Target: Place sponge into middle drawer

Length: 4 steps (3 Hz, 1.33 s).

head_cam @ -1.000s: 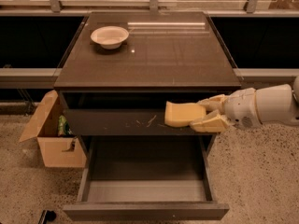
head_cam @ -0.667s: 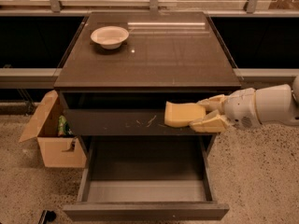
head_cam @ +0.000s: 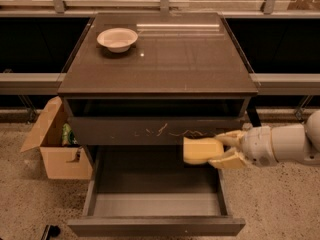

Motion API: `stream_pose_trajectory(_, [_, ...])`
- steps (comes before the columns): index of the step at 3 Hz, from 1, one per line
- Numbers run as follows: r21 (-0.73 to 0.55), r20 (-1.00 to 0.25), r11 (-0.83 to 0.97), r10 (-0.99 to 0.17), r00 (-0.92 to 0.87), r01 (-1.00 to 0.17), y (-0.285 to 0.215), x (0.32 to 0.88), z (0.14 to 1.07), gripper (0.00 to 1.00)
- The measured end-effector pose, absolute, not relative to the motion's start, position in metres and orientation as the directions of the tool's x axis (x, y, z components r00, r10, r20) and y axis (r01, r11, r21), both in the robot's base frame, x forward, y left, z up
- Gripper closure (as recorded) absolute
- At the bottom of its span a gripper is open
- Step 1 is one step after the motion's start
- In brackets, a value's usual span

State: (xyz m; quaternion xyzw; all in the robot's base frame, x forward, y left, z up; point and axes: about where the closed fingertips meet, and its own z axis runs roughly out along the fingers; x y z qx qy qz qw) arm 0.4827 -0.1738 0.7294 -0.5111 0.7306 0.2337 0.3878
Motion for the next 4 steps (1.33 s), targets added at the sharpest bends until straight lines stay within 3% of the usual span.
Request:
stream_pose_trajectory(3, [-0.037, -0.780, 0.379, -0.589, -0.211, -0.925, -0.180, 0.482, 0.670, 1.00])
stream_pose_trajectory(4, [-0.011, -0.773, 0.387, -0.588, -0.238, -0.922, -0.176, 0.490, 0.612, 1.00])
